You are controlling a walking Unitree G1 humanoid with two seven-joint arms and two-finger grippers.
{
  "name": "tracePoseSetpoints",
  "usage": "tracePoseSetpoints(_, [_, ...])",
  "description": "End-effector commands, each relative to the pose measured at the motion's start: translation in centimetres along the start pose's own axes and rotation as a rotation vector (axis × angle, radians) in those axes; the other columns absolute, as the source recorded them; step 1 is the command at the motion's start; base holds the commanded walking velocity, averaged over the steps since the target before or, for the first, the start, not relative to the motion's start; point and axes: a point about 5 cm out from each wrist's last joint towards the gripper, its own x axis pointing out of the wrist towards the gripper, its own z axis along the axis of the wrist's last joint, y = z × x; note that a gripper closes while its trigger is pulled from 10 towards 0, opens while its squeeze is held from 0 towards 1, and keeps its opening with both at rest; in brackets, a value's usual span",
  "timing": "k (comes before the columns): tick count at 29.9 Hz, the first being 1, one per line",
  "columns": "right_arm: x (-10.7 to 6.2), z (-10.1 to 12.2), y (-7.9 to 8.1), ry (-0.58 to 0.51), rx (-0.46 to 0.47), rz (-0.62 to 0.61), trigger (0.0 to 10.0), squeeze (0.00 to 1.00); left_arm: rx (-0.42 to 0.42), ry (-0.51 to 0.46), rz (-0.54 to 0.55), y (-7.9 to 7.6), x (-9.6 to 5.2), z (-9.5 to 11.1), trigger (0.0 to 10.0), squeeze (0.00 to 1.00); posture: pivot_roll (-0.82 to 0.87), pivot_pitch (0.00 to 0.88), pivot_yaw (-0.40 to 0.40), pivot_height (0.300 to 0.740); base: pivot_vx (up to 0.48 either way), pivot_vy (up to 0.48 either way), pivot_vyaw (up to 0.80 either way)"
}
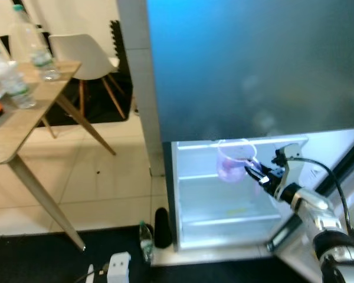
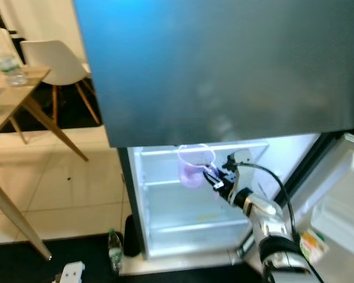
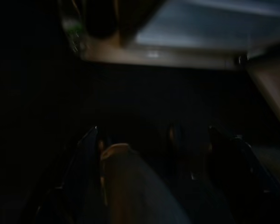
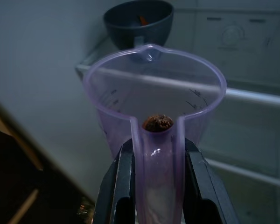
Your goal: Restocking fridge
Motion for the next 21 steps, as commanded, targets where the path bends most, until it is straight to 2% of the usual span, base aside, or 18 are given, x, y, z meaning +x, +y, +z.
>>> tracePoseSetpoints(1, [0.76,0.45,0.87,-0.037,0.004,0.033,10.0,0.00,-0.004,0.044,0.021,0.55,-0.52,-1.32,10.0,0.00,-0.02,0.016,0.024,0.740,0.285,0.000,0.00])
tracePoseSetpoints(11, [0.79,0.48,0.93,-0.040,0.004,0.039,10.0,0.00,-0.004,0.049,0.019,0.57,-0.50,-1.27,10.0,0.00,-0.02,0.019,0.022,0.740,0.028,0.000,0.00])
tracePoseSetpoints(21, [0.80,0.45,0.99,-0.039,0.003,0.049,10.0,0.00,-0.003,0.058,0.020,0.78,-0.67,-1.53,10.0,0.00,-0.02,0.019,0.022,0.740,0.000,-0.445,0.00])
